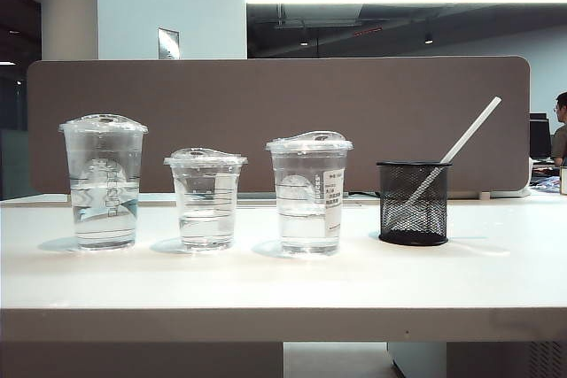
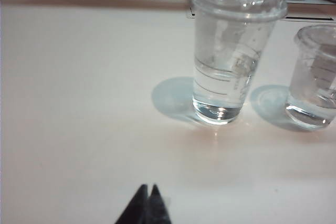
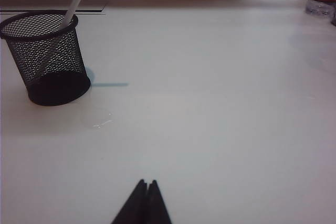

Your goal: Pick up the straw and insert it into the medium coffee cup.

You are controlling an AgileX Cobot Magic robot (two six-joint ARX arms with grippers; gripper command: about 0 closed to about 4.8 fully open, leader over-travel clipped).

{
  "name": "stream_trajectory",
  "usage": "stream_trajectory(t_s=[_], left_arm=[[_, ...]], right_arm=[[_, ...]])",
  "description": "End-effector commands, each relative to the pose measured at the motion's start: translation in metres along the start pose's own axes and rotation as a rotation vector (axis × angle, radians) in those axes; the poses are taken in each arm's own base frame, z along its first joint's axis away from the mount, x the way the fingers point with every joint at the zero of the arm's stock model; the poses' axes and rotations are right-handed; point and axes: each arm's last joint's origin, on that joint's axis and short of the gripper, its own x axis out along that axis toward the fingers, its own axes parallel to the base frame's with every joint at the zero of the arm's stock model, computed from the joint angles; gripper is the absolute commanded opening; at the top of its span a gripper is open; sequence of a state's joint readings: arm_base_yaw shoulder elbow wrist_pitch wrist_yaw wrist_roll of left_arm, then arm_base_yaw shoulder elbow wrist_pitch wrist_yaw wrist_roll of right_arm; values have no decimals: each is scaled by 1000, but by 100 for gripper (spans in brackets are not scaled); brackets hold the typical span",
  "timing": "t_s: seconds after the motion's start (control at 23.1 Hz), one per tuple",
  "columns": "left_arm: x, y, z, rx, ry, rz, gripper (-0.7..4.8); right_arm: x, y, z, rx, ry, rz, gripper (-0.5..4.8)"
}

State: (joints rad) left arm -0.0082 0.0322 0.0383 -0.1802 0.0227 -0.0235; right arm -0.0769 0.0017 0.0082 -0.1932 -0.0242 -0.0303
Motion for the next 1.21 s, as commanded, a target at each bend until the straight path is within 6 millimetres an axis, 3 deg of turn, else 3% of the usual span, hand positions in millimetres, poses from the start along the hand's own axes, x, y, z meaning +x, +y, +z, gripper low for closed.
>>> stream_trajectory(t_s=[0.04,0.22,0.39,0.61,0.82,1.04,1.21], left_arm=[[-2,0,11,-3,-14,0,-4],[-6,-1,29,-4,17,1,-4],[-13,-2,60,-6,99,3,-4],[-27,-3,113,-7,145,4,-4],[-54,-5,172,-3,-14,-1,-4],[-82,-9,195,-9,-12,-57,-4],[-107,-14,201,1,96,-263,-4]], right_arm=[[0,0,-1,0,-7,2,-1],[0,0,-1,0,-7,1,-1],[0,0,-1,0,-7,2,-1],[0,0,-1,0,-7,2,-1],[0,0,-1,0,-7,1,-1],[0,0,-1,0,-7,1,-1],[0,0,-1,0,-7,1,-1]])
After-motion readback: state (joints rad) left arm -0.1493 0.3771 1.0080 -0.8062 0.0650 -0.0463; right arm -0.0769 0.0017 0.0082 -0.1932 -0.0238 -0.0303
